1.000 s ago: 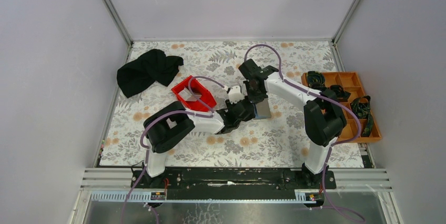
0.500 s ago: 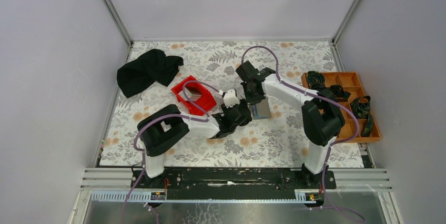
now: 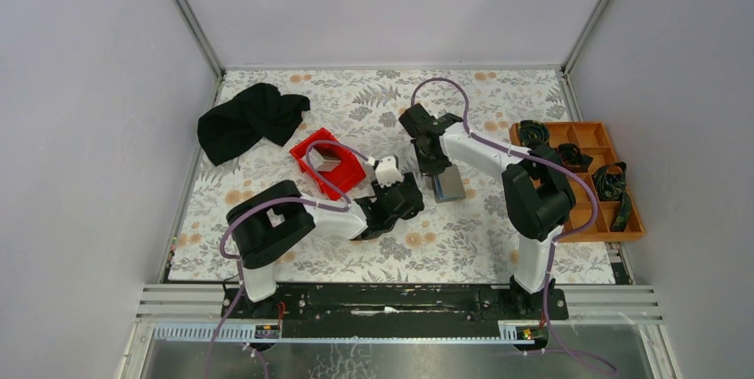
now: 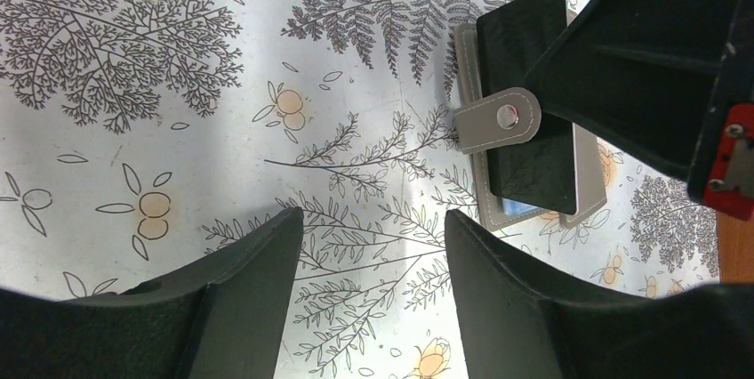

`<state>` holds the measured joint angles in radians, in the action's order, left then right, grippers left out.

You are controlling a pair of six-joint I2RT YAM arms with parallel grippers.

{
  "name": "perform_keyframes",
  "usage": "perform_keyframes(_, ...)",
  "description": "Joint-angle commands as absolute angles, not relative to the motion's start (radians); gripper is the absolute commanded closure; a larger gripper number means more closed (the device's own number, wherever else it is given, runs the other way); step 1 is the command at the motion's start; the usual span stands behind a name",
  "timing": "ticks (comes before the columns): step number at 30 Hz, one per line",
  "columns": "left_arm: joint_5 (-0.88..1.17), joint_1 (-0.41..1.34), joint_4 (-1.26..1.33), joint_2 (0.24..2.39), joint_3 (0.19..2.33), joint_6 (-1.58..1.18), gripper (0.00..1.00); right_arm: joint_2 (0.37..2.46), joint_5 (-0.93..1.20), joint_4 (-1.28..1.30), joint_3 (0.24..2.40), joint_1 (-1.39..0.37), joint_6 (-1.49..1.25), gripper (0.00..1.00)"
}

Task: Put the credit cards into the card holder
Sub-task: Open the card holder at the center of the board.

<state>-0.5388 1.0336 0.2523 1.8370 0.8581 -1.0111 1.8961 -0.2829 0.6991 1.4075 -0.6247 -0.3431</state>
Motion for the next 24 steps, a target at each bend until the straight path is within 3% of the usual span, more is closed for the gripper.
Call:
perform_keyframes(1,-0.51,1.039,0.093,1.882,0.799,-0.994,0.31,1.896,-0.283,0.744,1.485,-0.626,-0.343,1.0)
perform_keyframes(9,-0.498,1.038,0.101,1.902,0.832,-0.968,0.31,1.893,-0.278,0.784,1.558,-0.632,-0.347,1.0)
perform_keyframes(24,-0.486,1.038,0.114,1.914,0.825,-0.985,0.31,1.909,-0.364,0.786,1.499,-0.632,-0.307,1.0)
